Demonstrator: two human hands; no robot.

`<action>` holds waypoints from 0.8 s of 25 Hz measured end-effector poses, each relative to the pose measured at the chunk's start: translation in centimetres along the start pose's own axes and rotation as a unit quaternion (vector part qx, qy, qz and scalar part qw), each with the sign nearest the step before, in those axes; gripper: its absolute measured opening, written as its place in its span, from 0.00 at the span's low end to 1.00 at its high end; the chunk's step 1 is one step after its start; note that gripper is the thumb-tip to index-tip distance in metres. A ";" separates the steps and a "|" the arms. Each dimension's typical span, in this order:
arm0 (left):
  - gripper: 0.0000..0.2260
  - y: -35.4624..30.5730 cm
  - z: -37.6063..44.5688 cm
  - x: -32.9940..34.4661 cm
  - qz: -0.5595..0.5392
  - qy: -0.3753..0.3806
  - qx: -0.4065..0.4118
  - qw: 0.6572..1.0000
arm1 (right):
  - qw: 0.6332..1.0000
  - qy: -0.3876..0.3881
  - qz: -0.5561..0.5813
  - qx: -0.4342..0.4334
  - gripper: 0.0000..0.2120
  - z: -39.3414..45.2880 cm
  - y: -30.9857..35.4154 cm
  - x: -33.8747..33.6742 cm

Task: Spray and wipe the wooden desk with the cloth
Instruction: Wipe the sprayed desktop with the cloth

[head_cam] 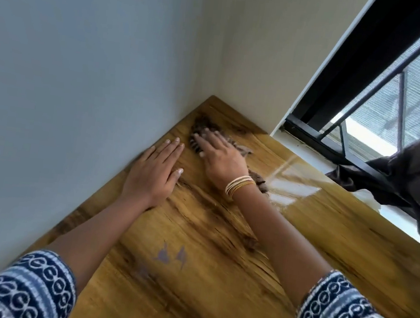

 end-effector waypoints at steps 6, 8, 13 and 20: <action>0.29 0.1 0.0 0.2 -0.005 -0.002 -0.004 1.000 | 0.995 -0.010 0.002 0.100 0.24 6.0 -6.8 -1.4; 0.29 0.2 0.1 0.2 -0.008 -0.008 -0.001 1.000 | 0.992 -0.019 0.006 0.121 0.24 7.1 -6.1 -1.0; 0.29 0.0 0.1 0.1 -0.003 -0.010 -0.006 1.000 | 0.993 0.023 0.028 -0.114 0.23 4.4 -0.7 0.6; 0.29 0.1 0.2 0.2 -0.026 -0.009 -0.003 1.000 | 0.991 -0.041 0.037 0.126 0.22 9.9 -6.2 -0.6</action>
Point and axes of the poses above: each hand's wrist, its own z-axis towards the middle knuckle, its own x-axis out of the palm, y = z × x, the point moved 1 cm from there along z, towards the middle knuckle, and after that the axes turned 13 degrees about -x, right-handed, at the moved point
